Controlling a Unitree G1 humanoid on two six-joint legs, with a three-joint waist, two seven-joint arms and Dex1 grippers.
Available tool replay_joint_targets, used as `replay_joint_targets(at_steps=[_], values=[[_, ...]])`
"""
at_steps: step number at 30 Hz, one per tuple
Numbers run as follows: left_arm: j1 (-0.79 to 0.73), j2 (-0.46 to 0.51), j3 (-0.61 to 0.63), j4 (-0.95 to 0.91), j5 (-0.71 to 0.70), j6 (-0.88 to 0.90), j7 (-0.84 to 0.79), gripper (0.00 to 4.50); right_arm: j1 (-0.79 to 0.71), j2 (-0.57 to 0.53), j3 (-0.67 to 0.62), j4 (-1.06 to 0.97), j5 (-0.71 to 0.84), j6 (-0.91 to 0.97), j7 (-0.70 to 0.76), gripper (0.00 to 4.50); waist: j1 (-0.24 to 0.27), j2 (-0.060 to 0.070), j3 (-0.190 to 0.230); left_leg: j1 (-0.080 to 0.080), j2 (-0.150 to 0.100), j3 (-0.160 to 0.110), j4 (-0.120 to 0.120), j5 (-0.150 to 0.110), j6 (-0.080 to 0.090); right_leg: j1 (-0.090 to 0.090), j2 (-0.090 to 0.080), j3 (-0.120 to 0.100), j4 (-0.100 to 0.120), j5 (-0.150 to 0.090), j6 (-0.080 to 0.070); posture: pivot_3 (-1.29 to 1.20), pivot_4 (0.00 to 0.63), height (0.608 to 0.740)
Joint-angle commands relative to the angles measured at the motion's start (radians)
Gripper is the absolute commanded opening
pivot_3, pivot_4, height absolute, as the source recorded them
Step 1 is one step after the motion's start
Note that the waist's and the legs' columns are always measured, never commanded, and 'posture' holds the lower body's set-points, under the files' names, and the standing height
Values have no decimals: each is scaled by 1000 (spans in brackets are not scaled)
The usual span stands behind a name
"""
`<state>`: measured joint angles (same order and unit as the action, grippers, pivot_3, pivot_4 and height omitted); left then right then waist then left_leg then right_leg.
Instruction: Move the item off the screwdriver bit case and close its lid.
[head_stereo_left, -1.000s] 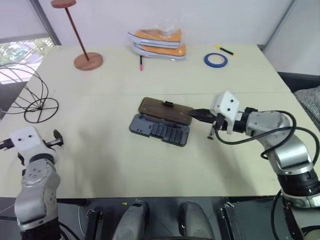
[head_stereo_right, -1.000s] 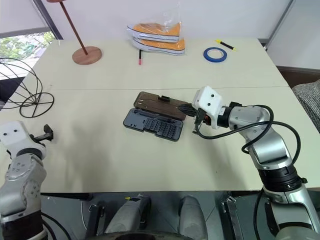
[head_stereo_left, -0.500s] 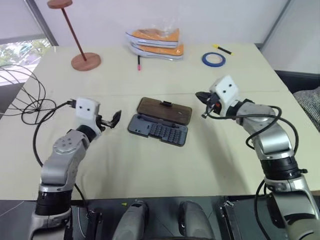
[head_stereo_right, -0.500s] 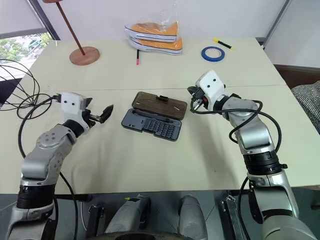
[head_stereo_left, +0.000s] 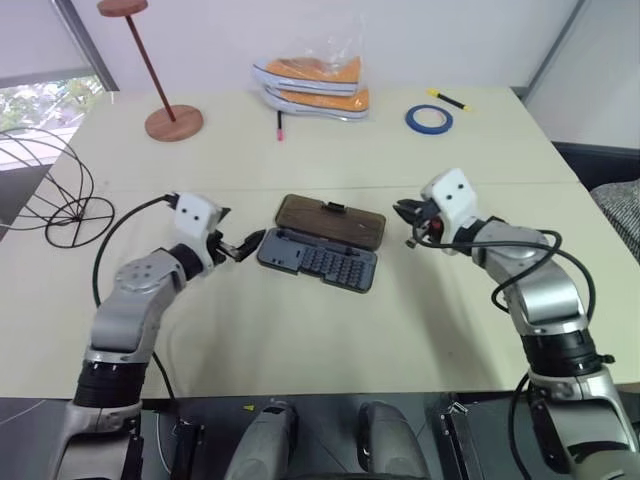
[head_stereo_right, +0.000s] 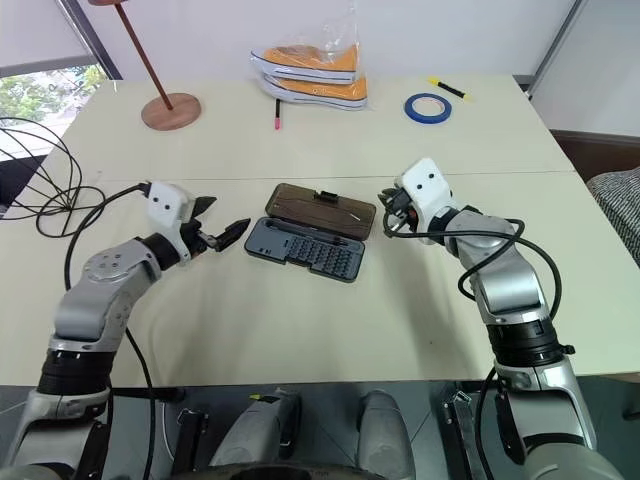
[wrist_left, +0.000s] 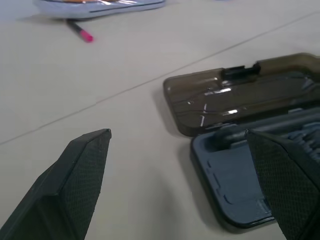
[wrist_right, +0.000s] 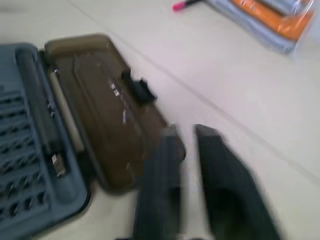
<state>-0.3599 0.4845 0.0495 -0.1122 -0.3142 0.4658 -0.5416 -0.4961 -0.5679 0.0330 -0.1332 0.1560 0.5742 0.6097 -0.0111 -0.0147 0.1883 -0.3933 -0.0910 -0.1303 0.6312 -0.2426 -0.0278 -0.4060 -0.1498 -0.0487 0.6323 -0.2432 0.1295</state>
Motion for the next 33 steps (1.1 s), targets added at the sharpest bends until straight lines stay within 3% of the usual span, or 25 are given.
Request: replay_joint_targets(at_steps=[1,5,9,13,19,26,33], values=[[-36,-17,-15,-8,7,-32,-12,4500,-1,-22,-28,-47,3,-3,1,2367,-2,0,0,0,0,0,0,0,0,0,0,0,0,0,0,0,150,740],[-66,-19,-31,38,0,-48,-64,4500,-19,-40,-11,-39,-16,2,-2,4489,-3,0,0,0,0,0,0,0,0,0,0,0,0,0,0,0,150,740],[-96,-12,-22,93,-17,-45,-118,4500,-73,-35,3,4,-29,40,-14,4489,-3,0,0,0,0,0,0,0,0,0,0,0,0,0,0,0,150,740],[-140,-1,-8,137,-36,-40,-172,4500,-215,40,3,105,2,160,-42,4489,-7,0,0,0,0,0,0,0,0,0,1,0,0,0,0,0,150,740],[-186,-13,3,192,-16,-88,-158,4500,-416,140,127,400,-66,194,-33,4489,-8,0,0,0,0,0,0,2,-3,0,0,0,0,0,0,0,150,740],[-149,13,27,145,-15,-79,-140,4500,-485,139,236,619,-123,136,81,4489,-7,0,0,-1,-1,0,0,3,-5,-1,0,0,0,0,0,0,150,740],[-101,29,39,76,-22,-53,-123,4500,-566,172,207,815,-128,55,121,4489,-21,1,0,-1,0,0,-1,3,-5,-2,0,0,1,0,0,0,150,740]])
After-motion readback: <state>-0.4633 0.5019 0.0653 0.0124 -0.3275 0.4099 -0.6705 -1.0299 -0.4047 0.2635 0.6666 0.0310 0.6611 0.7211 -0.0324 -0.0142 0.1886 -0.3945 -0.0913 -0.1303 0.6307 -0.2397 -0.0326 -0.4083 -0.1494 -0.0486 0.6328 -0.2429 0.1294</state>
